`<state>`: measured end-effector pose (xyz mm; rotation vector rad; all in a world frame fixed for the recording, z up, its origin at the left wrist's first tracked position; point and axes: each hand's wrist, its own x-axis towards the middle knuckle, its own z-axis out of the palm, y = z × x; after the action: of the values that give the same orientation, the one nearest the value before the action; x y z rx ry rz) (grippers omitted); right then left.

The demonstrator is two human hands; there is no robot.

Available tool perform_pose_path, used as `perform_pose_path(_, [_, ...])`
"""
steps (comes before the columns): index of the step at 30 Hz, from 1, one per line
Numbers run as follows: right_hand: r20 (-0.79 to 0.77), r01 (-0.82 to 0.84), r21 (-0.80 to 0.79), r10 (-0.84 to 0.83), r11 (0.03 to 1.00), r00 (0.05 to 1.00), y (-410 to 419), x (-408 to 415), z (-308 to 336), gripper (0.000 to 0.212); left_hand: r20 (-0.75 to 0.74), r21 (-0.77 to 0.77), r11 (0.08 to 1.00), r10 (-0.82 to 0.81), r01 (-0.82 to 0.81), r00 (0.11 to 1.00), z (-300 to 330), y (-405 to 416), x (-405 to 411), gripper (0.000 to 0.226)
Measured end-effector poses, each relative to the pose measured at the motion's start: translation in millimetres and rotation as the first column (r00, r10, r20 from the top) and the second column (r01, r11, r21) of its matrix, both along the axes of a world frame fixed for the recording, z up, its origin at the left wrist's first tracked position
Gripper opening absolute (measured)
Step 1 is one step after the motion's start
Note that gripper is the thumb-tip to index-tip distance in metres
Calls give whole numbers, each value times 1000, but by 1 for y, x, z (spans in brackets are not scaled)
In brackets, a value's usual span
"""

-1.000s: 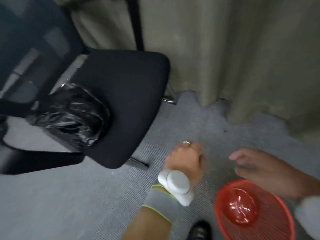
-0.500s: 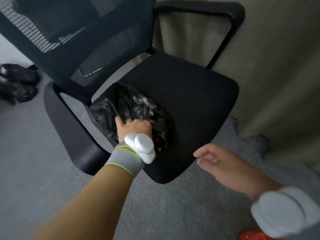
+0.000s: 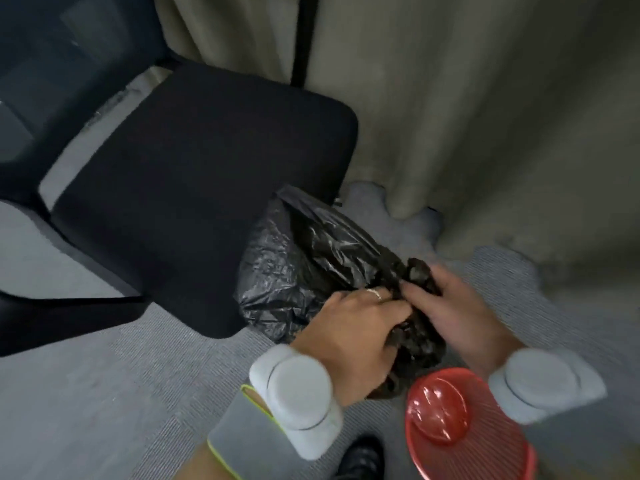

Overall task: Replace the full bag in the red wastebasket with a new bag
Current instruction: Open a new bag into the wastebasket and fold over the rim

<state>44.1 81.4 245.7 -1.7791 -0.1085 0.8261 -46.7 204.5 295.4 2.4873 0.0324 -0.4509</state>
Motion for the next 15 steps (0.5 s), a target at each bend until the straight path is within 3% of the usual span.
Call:
perform_pose_path(1, [28, 69, -4, -69, 998, 997, -16, 1, 3, 5, -15, -39, 999, 20, -20, 1000, 0, -14, 2, 26])
perform_pose_path(3, [124, 183, 28, -185, 983, 975, -50, 3, 8, 12, -6, -193, 959, 209, -206, 978, 8, -36, 4, 33])
perform_pose_path(5, [278, 199, 57, -207, 978, 938, -83, 0, 18, 13, 193, -250, 897, 414, -363, 889, 17, -50, 11, 41])
perform_pose_path(6, [356, 170, 39, -173, 985, 918, -97, -2, 20, 15, 295, -197, 908, 413, -369, 861, 20, -55, 18, 50])
perform_pose_path(8, [441, 109, -7, -94, 994, 892, -126, -5, 20, 19, 388, 29, 973, 201, -230, 899, 17, -68, 35, 79])
perform_pose_path(9, [449, 97, -14, -80, 995, 890, -144, -7, 19, 21, 380, 162, 981, 36, -105, 924, 9, -80, 44, 80])
perform_pose_path(11, [414, 93, -33, -71, 995, 908, -172, -10, 13, 22, 267, 296, 950, -183, 100, 946, -12, -106, 53, 48])
perform_pose_path(12, [386, 97, -62, -66, 993, 920, -185, -13, 8, 23, 160, 301, 938, -227, 171, 961, -23, -120, 53, 30])
perform_pose_path(15, [294, 93, -210, -28, 973, 955, -232, -29, -18, 23, -42, 191, 951, -241, 244, 970, -57, -159, 31, 29])
